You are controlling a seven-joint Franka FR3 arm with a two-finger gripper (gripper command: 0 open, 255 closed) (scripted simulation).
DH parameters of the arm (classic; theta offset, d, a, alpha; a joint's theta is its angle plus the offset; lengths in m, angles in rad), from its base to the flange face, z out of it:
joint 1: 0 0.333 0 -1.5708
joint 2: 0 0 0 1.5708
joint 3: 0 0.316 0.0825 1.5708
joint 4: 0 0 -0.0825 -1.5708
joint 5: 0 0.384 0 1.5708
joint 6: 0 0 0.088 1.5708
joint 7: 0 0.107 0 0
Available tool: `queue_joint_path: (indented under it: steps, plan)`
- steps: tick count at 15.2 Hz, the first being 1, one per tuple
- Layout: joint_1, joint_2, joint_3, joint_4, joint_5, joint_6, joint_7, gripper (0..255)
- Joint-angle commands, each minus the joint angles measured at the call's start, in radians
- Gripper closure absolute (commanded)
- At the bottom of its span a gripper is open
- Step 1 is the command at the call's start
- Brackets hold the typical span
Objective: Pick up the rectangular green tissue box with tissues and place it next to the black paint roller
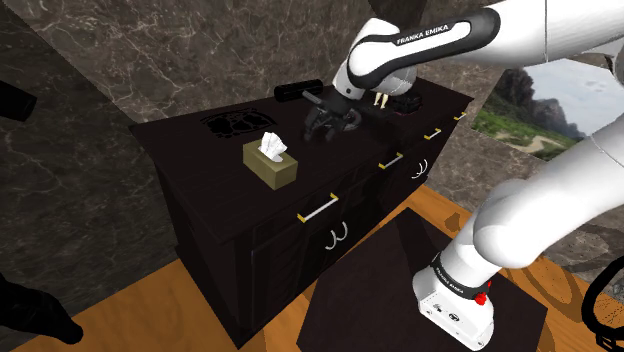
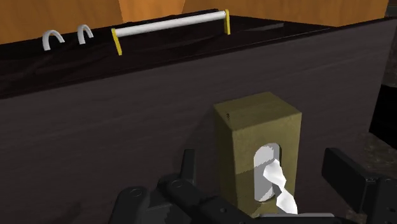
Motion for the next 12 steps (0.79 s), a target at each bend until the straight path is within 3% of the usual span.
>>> queue_joint_path:
  steps: [1, 7, 12]
  plan:
    - [0.016, 0.068, -0.007, 0.035, 0.058, 0.064, -0.024, 0]
    - [0.054, 0.268, -0.007, 0.175, 0.257, 0.203, -0.118, 0]
    - [0.056, 0.410, 0.015, 0.308, 0.405, 0.266, -0.194, 0]
